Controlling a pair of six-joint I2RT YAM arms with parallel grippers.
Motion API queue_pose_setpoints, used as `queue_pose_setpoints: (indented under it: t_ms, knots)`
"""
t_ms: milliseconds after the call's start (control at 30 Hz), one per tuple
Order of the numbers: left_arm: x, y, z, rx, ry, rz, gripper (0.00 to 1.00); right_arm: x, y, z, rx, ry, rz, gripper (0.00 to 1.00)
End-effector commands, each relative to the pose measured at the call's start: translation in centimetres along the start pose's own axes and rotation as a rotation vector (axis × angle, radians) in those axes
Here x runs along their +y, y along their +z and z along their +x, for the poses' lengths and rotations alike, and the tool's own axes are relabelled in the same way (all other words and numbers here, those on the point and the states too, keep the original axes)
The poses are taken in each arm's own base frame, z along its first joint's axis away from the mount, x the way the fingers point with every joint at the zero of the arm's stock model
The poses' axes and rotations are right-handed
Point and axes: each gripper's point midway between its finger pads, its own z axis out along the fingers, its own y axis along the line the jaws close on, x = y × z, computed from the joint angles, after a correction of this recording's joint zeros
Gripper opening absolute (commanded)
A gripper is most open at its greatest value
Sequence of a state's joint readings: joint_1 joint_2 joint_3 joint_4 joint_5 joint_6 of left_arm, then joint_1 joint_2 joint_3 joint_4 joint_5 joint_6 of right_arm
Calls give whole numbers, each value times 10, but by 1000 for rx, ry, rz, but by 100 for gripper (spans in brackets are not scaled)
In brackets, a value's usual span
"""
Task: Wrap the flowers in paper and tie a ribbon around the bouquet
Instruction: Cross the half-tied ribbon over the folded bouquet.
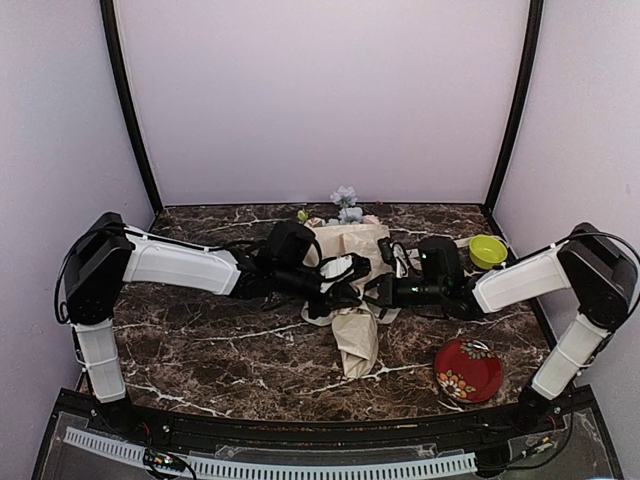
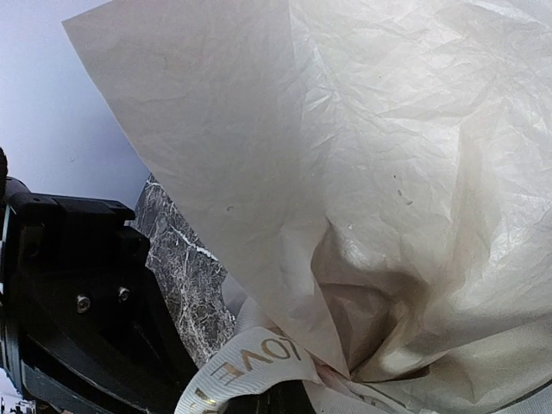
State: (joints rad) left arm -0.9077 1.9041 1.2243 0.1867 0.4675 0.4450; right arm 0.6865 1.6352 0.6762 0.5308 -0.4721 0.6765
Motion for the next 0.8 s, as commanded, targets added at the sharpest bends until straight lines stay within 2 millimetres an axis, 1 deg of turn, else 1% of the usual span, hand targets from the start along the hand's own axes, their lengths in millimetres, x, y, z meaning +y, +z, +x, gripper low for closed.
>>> queue_pose_setpoints:
  t_ms: [0,67,133,233,400,567,633,667,700,767]
  knots:
    - [-9,2,4,12,-19,49,10,8,3,-14,-41,-16,-37,0]
    - [-8,-1,4,16,-10,46,16,8,3,-12,-35,-14,-40,0]
    - [-5,-8,0,7,0,37,29,7,4,-11,-31,-13,-41,0]
    - [0,-23,-4,-14,-2,45,44,6,4,-10,-25,-15,-40,0]
    - [0,-39,1,0,-29,122,54,7,5,-8,-16,-17,-54,0]
    - [2,-53,0,-5,-29,145,56,7,7,-7,-6,-21,-63,0]
    - [-4,-62,-4,-29,-1,185,55,8,7,-7,-4,-20,-68,0]
    - [-6,-65,-6,-44,8,192,53,7,8,-7,-2,-18,-66,0]
    - [-3,-68,-7,-56,14,181,47,8,8,-7,-2,-19,-67,0]
    - [13,-70,-4,-71,1,130,34,8,7,-8,-5,-19,-65,0]
